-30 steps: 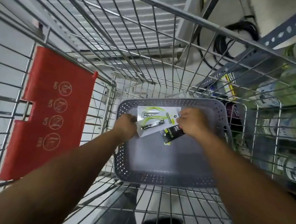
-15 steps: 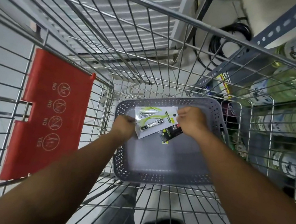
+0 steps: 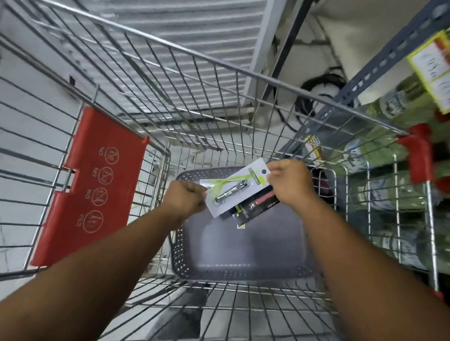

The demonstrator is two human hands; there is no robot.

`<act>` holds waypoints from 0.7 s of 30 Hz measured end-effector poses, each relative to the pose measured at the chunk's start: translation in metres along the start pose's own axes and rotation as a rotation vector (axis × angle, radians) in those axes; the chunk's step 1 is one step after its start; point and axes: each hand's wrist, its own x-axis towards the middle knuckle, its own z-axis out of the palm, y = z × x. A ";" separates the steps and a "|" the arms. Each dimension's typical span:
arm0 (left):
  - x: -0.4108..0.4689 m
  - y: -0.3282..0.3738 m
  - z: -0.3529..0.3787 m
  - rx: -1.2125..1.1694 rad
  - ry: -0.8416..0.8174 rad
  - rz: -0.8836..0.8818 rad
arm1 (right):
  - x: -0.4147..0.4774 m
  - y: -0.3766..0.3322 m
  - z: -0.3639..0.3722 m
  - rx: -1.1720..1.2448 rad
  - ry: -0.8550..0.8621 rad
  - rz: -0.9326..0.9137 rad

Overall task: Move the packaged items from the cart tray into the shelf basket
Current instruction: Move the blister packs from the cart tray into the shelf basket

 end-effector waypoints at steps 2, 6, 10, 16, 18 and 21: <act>-0.019 0.010 0.000 -0.018 -0.033 0.016 | -0.009 -0.007 -0.013 0.031 0.009 -0.014; -0.054 0.026 -0.001 -0.063 -0.124 0.053 | -0.036 -0.027 -0.041 0.036 0.064 -0.085; -0.102 0.050 0.001 -0.089 -0.152 0.132 | -0.070 -0.048 -0.077 0.066 0.114 -0.150; -0.177 0.085 0.002 -0.205 -0.349 0.242 | -0.123 -0.071 -0.139 0.181 0.191 -0.272; -0.202 0.095 0.003 -0.168 -0.431 0.280 | -0.141 -0.078 -0.160 0.221 0.230 -0.305; -0.244 0.104 0.012 -0.078 -0.538 0.357 | -0.176 -0.086 -0.194 0.280 0.287 -0.366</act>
